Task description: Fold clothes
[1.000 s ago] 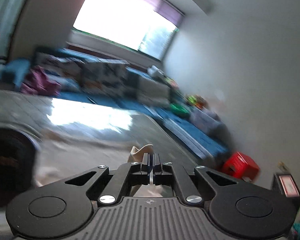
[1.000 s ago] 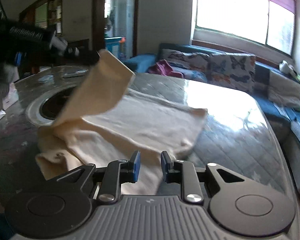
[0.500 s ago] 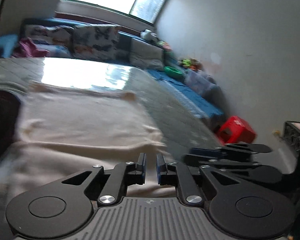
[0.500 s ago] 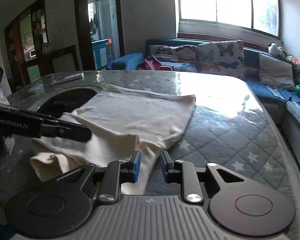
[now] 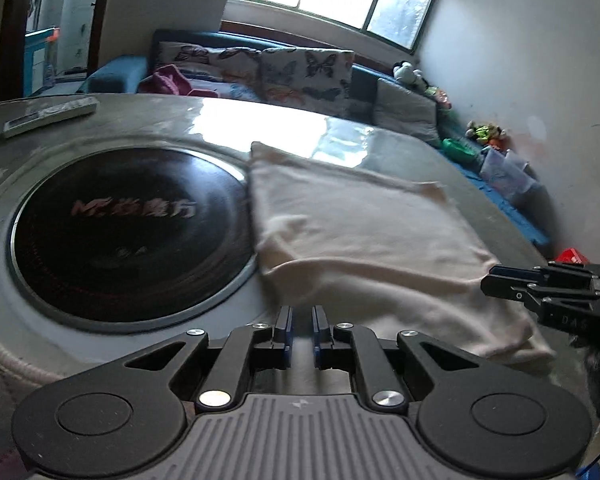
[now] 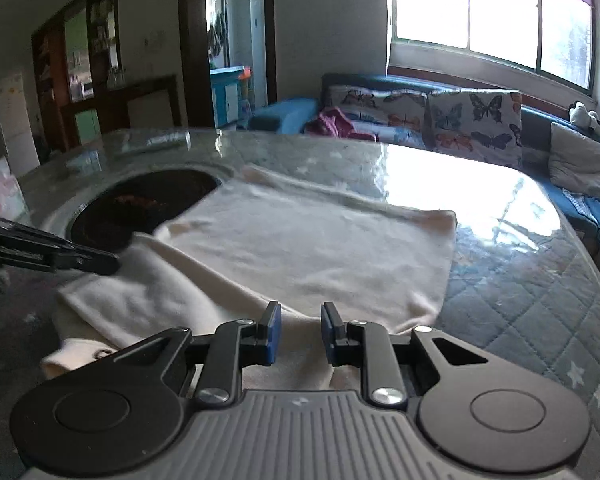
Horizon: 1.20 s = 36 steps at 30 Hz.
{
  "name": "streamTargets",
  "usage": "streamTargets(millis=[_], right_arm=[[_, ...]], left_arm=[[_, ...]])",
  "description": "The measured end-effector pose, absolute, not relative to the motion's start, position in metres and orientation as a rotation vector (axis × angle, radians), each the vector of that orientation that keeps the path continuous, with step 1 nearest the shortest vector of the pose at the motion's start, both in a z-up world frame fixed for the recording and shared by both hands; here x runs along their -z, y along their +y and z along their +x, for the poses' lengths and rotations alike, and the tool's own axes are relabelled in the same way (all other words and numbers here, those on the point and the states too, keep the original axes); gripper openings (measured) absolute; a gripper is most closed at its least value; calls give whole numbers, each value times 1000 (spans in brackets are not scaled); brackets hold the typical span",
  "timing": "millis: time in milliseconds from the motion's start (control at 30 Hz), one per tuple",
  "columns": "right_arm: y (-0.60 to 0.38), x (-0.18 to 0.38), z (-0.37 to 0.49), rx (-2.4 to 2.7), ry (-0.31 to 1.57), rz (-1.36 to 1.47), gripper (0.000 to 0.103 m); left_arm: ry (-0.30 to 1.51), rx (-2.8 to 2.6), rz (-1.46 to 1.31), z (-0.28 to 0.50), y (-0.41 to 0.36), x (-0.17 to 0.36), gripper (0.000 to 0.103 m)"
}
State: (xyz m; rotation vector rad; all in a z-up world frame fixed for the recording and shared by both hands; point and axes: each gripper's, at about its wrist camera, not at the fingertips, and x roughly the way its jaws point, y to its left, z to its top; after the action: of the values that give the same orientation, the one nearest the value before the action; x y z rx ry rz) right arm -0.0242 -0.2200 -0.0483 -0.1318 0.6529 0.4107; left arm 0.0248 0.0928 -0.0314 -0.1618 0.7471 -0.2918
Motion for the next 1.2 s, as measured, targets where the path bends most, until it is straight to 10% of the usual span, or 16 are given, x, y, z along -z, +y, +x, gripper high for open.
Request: streamTargets(millis=[1200], right_arm=[[-223,47,-85,-480,679,-292,20]], left_arm=[[675,499,108,-21,69,13,17]])
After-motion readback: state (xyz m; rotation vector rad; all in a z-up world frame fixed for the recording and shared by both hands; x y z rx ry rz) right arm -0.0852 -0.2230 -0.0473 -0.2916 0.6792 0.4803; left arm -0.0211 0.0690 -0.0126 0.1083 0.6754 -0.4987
